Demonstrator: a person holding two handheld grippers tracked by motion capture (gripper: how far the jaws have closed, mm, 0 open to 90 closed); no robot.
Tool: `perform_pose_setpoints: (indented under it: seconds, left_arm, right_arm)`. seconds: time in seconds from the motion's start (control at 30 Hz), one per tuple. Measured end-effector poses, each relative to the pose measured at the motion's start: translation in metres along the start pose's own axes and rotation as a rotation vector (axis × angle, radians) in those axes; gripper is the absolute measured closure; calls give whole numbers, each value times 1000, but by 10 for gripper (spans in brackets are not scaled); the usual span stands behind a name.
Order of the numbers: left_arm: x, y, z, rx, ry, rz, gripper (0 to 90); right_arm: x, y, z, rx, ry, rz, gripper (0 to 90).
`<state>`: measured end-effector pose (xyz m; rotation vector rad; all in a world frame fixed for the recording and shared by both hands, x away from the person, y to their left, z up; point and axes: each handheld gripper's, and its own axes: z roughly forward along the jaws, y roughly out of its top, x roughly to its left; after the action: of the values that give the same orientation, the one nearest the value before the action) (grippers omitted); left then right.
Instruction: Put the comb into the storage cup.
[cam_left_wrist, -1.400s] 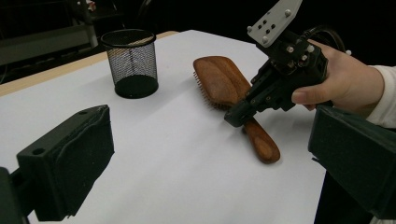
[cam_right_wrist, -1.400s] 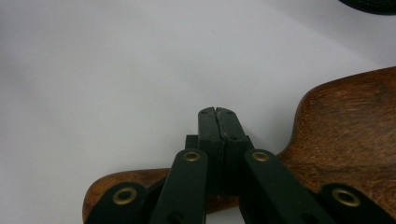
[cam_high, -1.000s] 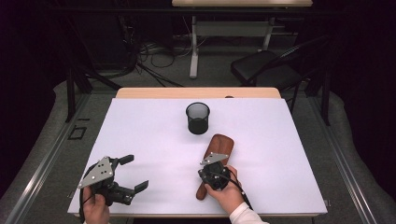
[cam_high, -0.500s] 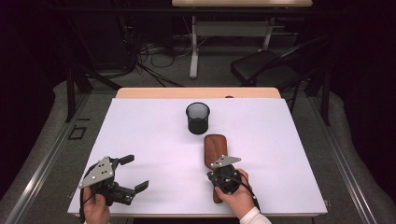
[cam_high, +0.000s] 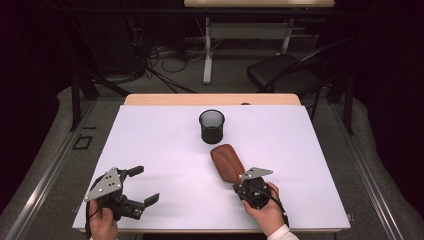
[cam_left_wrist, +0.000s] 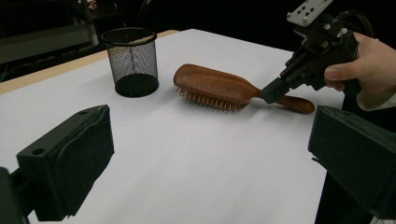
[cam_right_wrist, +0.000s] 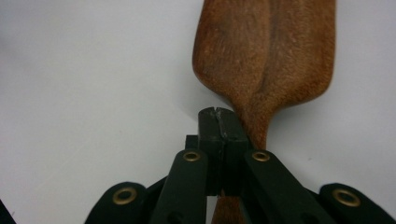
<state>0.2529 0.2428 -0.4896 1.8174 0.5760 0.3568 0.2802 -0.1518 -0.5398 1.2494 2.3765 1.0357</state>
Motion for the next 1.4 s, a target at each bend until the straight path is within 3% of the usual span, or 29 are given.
perform_pose_setpoints:
  seconds: [0.53,1.03,1.17,1.3,1.37,1.4]
  left_arm:
    - [1,-1,-1,-1,2,-6,3]
    - [2,-1,-1,3,0,-6,3]
    - [2,-1,-1,1,-2,-6,3]
    - [2,-1,0,2,-2,-5,3]
    - [2,-1,0,1,-4,-5,3]
    - [2,-1,0,-1,-3,-6,3]
  right_arm:
    - [-18,-7,-9,-7,-37,26,899]
    - [-14,-6,-14,-35,-6,28,868]
    - [-13,-6,-17,-47,-6,27,836]
    - [-14,-4,-21,-71,-10,29,679]
    - [-14,-3,-21,-75,-10,22,649]
    - [-14,-3,-22,-81,-9,27,581]
